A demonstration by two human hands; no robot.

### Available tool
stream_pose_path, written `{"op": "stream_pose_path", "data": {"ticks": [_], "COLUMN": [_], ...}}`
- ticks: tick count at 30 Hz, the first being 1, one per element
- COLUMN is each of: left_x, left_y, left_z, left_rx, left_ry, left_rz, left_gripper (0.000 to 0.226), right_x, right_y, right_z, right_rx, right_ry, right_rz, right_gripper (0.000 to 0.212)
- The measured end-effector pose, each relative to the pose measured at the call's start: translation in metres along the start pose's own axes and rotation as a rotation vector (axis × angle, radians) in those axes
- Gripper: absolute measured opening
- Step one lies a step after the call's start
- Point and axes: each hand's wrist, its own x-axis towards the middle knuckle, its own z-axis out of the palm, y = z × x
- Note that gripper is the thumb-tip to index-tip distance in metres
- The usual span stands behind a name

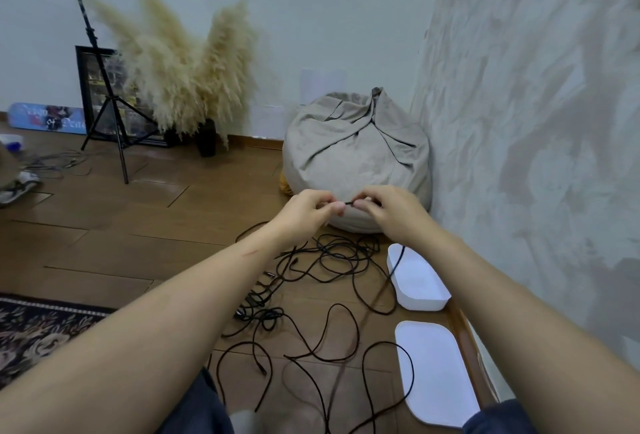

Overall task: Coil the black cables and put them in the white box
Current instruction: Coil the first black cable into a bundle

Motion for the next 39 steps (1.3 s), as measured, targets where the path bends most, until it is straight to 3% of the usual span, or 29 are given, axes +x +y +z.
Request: {"op": "stream_pose_path", "data": {"ticks": [4,10,13,16,19,22,26,32,39], "left_x": [-0.006,-0.001,-0.004,-0.006,-0.004,-0.001,-0.006,0.000,-0.004], "left_y": [-0.018,-0.004,-0.012,-0.019,-0.007,0.001,-0.007,0.014,0.009], "left_z": [-0.011,-0.002,-0.007,-0.009,-0.001,0.003,-0.004,0.010,0.015], "left_rx": [0.007,-0.084,-0.038,-0.041,-0.073,-0.138,-0.122,-0.330,-0.297], "left_ry": [0.022,-0.011,-0.032,-0.034,-0.044,-0.050,-0.056,-0.096,-0.107], "left_rz": [-0.065,0.000,-0.034,-0.066,-0.046,-0.029,-0.075,-0.067,-0.080], "left_gripper": [0.027,0.024,0.026,0.027,0.027,0.027,0.027,0.027,0.026], "right_x": [-0.008,-0.002,-0.004,-0.012,-0.010,-0.005,-0.009,-0.013,-0.012], "right_y": [0.023,-0.004,0.011,0.029,0.014,-0.002,0.020,0.003,0.013], "right_z": [-0.012,-0.006,-0.015,-0.019,-0.011,-0.002,-0.014,-0.008,-0.014], "right_rx": [-0.042,-0.012,-0.040,-0.032,-0.005,-0.011,-0.018,-0.001,-0.017], "right_ry": [0.144,0.042,0.133,0.107,0.001,0.000,0.098,0.028,0.042], "right_rz": [0.129,-0.018,0.073,0.167,0.108,0.015,0.107,0.006,0.066], "right_gripper": [0.019,0.022,0.020,0.017,0.026,0.022,0.018,0.022,0.022]}}
